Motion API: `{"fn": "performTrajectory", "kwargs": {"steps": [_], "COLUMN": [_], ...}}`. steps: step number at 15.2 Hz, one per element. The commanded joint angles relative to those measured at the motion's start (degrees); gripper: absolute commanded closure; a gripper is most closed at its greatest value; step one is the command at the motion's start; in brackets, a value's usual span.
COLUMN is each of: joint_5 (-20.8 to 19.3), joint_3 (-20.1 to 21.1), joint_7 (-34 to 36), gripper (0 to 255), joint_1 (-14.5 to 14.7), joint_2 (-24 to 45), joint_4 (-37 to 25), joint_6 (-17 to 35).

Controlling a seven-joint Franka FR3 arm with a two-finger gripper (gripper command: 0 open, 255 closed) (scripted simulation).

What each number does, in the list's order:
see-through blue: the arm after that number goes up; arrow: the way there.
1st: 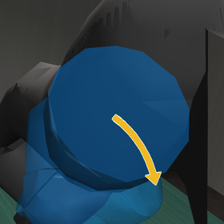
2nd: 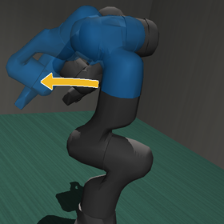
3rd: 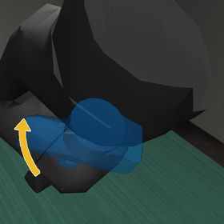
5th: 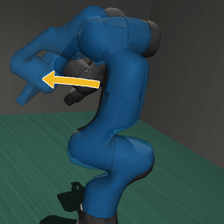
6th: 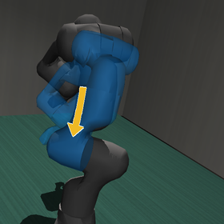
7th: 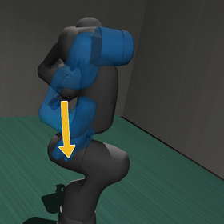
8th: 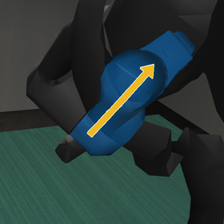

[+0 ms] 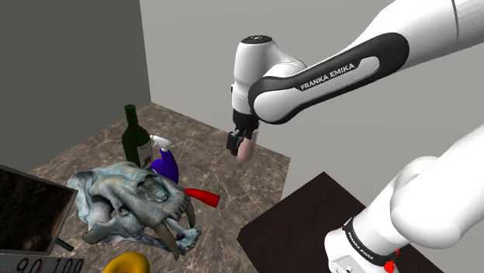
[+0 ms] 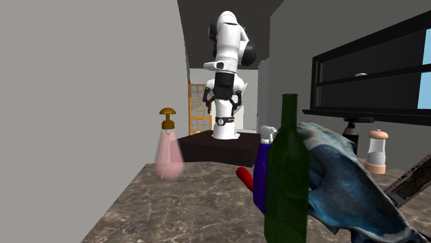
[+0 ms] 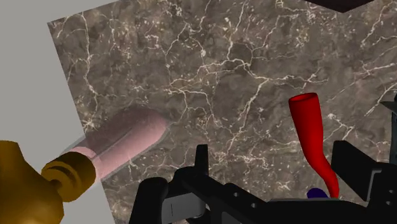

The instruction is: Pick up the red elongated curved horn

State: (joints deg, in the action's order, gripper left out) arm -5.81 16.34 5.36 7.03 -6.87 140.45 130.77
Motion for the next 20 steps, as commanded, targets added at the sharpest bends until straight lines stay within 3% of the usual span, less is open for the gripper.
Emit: {"fn": "performTrajectory", "kwargs": {"steps": [1,8,16,20], "joint_5": [-1.63,-8.91,-15.62,-16.85], "joint_3": [0.82,1.84,-0.22,-1.20], "joint_7": [1.72,8.92,14.80,15.75], "gripper": [0,0,0,0], "joint_1": [0.23,3.06,9.21,10.24], "joint_2": [4.53,20.19,37.72,40.91], "joint_4": [-1.37,-7.92,-18.91,-20.33], "joint_6": [2.38,8.17,11.32,12.88]}}
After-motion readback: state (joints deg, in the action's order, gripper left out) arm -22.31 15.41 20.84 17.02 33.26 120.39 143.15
